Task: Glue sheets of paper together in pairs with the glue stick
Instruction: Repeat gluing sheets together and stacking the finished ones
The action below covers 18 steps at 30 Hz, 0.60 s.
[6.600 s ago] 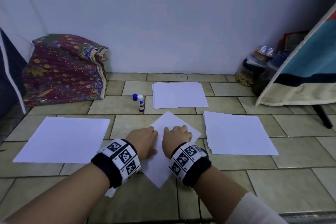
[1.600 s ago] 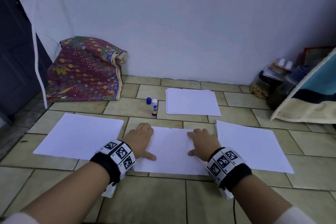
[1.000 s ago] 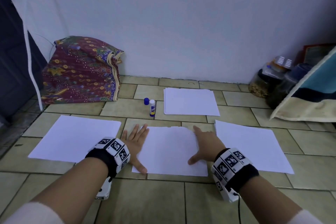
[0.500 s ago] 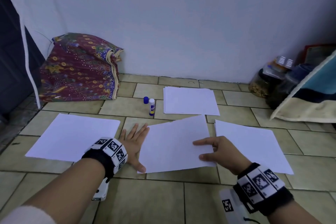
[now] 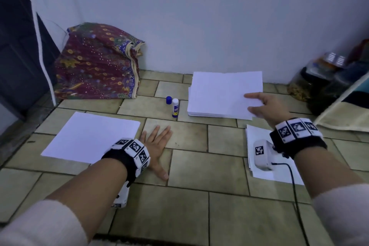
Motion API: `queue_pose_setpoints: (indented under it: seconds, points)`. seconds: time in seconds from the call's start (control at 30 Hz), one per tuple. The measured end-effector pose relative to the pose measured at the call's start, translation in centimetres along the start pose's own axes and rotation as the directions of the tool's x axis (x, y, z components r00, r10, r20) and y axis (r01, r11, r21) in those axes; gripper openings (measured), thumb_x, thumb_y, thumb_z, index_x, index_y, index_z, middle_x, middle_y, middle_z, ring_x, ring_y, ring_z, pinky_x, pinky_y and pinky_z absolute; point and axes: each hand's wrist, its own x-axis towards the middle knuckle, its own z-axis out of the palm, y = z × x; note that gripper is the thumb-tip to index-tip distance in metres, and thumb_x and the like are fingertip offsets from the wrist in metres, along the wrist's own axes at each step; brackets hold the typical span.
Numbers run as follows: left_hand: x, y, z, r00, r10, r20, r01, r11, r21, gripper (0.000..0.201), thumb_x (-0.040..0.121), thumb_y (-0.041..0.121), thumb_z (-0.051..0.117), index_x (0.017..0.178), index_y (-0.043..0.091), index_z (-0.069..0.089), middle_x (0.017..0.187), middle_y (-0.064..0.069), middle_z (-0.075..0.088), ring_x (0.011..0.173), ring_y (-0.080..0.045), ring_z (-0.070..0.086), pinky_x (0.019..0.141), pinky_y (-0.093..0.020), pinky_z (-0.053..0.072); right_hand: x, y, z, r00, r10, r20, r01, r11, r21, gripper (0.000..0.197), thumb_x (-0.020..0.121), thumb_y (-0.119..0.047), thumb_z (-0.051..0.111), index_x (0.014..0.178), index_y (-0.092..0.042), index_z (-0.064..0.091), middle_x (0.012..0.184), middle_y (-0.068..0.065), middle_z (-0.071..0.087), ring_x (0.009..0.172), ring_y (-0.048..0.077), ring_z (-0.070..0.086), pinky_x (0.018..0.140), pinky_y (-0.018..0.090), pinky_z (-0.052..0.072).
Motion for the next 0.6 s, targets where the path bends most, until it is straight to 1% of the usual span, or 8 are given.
queue_pose_setpoints:
  seconds: [0.07, 0.13, 0.2, 0.23, 0.33, 0.37, 0.47, 0.6]
  points:
    - [0.0, 0.0, 0.0, 1.0, -0.004, -0.002, 0.004, 1.0, 0.004, 0.14, 0.064, 0.065, 0.075, 0.146, 0.018, -0.029, 0.15, 0.007, -0.039, 0.138, -0.022, -0.037, 0.113, -0.05, -0.017, 1.9, 0.2, 1.0, 0.997, 0.064, 0.032, -0.06, 0.993, -0.098, 0.041, 0.086, -0.001, 0.062, 0.121, -0.023, 0.061, 0.109, 0.008, 0.059, 0.079, 0.019, 0.058, 0.075, 0.027, 0.047]
    - [0.1, -0.2, 0.1, 1.0, -0.004, 0.004, 0.004, 1.0, 0.011, 0.14, 0.064, 0.066, 0.075, 0.146, 0.019, -0.029, 0.15, 0.008, -0.04, 0.137, -0.022, -0.038, 0.113, -0.05, -0.018, 3.5, 0.3, 1.7, 0.992, 0.121, 0.047, -0.112, 0.982, -0.154, 0.042, 0.087, -0.002, 0.062, 0.124, -0.022, 0.061, 0.111, 0.008, 0.058, 0.081, 0.02, 0.058, 0.077, 0.027, 0.046]
    - [0.2, -0.3, 0.1, 1.0, -0.001, 0.019, 0.001, 1.0, 0.008, 0.14, 0.064, 0.065, 0.075, 0.145, 0.021, -0.03, 0.149, 0.009, -0.041, 0.137, -0.021, -0.039, 0.113, -0.05, -0.018, 4.9, 0.6, 2.5, 0.988, 0.147, 0.056, -0.134, 0.973, -0.188, 0.041, 0.087, -0.001, 0.061, 0.123, -0.022, 0.061, 0.12, 0.01, 0.058, 0.084, 0.021, 0.058, 0.08, 0.027, 0.047]
    - [0.3, -0.3, 0.1, 1.0, 0.001, 0.024, -0.001, 1.0, 0.005, 0.141, 0.063, 0.064, 0.075, 0.145, 0.021, -0.03, 0.149, 0.009, -0.041, 0.136, -0.02, -0.039, 0.113, -0.05, -0.019, 5.5, 0.7, 2.8, 0.988, 0.146, 0.059, -0.129, 0.966, -0.225, 0.041, 0.086, 0.0, 0.061, 0.122, -0.021, 0.062, 0.126, 0.01, 0.056, 0.089, 0.022, 0.058, 0.082, 0.026, 0.045]
    - [0.3, -0.4, 0.0, 1.0, 0.014, 0.027, -0.013, 1.0, -0.004, 0.14, 0.064, 0.064, 0.075, 0.145, 0.021, -0.031, 0.148, 0.009, -0.041, 0.136, -0.02, -0.039, 0.112, -0.049, -0.019, 6.9, 1.0, 3.7, 0.988, 0.148, 0.041, -0.127, 0.935, -0.332, 0.041, 0.084, 0.003, 0.061, 0.12, -0.016, 0.064, 0.136, 0.009, 0.05, 0.115, 0.025, 0.053, 0.086, 0.021, 0.036]
    - [0.3, -0.4, 0.0, 0.999, 0.02, 0.026, -0.019, 1.0, -0.009, 0.14, 0.064, 0.064, 0.075, 0.145, 0.021, -0.031, 0.148, 0.01, -0.042, 0.136, -0.02, -0.039, 0.112, -0.049, -0.02, 7.3, 1.1, 3.9, 0.988, 0.152, 0.037, -0.128, 0.924, -0.36, 0.041, 0.083, 0.004, 0.061, 0.119, -0.016, 0.064, 0.137, 0.009, 0.049, 0.118, 0.026, 0.052, 0.086, 0.02, 0.035]
    - [0.3, -0.5, 0.0, 0.999, 0.03, 0.028, -0.029, 0.999, -0.013, 0.14, 0.064, 0.065, 0.075, 0.145, 0.022, -0.031, 0.148, 0.01, -0.042, 0.136, -0.02, -0.04, 0.111, -0.048, -0.021, 7.8, 1.5, 4.2, 0.982, 0.185, 0.045, -0.146, 0.883, -0.446, 0.041, 0.083, 0.003, 0.06, 0.117, -0.019, 0.065, 0.138, 0.009, 0.049, 0.12, 0.026, 0.051, 0.086, 0.021, 0.035]
    - [0.4, -0.7, 0.1, 0.999, 0.042, 0.019, -0.041, 0.999, -0.033, 0.141, 0.063, 0.066, 0.075, 0.145, 0.023, -0.031, 0.148, 0.011, -0.042, 0.136, -0.019, -0.04, 0.111, -0.048, -0.021, 8.2, 2.1, 4.3, 0.973, 0.225, 0.042, -0.18, 0.864, -0.471, 0.037, 0.081, 0.0, 0.065, 0.112, -0.021, 0.067, 0.138, 0.008, 0.049, 0.117, 0.025, 0.054, 0.086, 0.024, 0.04]
